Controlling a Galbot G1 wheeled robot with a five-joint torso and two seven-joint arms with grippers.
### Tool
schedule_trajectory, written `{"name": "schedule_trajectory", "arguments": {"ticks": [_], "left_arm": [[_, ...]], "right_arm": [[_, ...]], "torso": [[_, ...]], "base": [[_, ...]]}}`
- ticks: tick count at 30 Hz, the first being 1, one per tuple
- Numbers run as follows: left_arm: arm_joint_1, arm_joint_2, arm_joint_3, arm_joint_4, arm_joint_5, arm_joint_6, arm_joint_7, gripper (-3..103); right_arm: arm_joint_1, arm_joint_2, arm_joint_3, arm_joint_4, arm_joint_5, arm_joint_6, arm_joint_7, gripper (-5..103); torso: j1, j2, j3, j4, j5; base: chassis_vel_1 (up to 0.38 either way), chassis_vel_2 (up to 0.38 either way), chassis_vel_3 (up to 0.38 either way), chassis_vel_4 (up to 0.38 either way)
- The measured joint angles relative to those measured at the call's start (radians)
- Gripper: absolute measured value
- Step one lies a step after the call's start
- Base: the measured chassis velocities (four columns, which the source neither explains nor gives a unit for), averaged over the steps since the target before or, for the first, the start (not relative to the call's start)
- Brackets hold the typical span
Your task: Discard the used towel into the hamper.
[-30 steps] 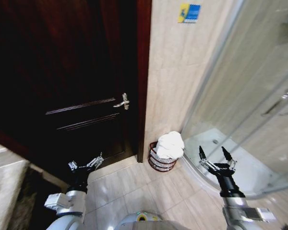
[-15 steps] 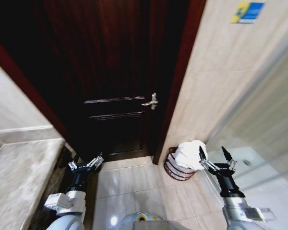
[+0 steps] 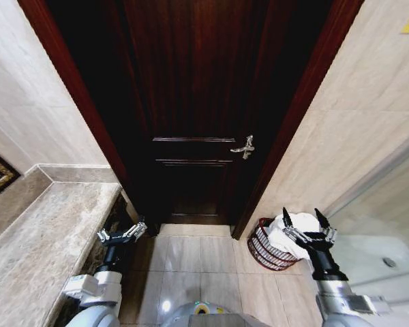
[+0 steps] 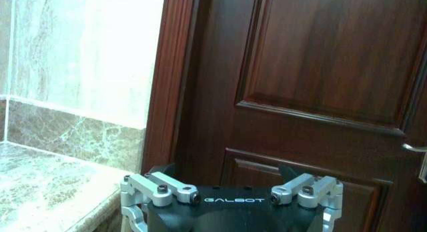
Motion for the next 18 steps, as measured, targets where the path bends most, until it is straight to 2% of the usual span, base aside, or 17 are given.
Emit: {"name": "schedule_trajectory", "arguments": {"ticks": [6, 13, 18], "left_arm": [[0.0, 0.0, 0.0, 0.0, 0.0, 0.0, 0.0, 100], [0.0, 0.0, 0.0, 0.0, 0.0, 0.0, 0.0, 100], [0.0, 0.0, 0.0, 0.0, 0.0, 0.0, 0.0, 100]], "right_arm": [[0.0, 0.0, 0.0, 0.0, 0.0, 0.0, 0.0, 100], [0.0, 0.0, 0.0, 0.0, 0.0, 0.0, 0.0, 100], [0.0, 0.0, 0.0, 0.0, 0.0, 0.0, 0.0, 100]], "torso": [[0.0, 0.0, 0.0, 0.0001, -0.0001], [0.0, 0.0, 0.0, 0.0001, 0.0001], [0.0, 0.0, 0.0, 0.0002, 0.0002]], "base": [[-0.039, -0.046, 0.05, 0.055], [-0.15, -0.152, 0.148, 0.17], [-0.066, -0.11, 0.099, 0.063]]}}
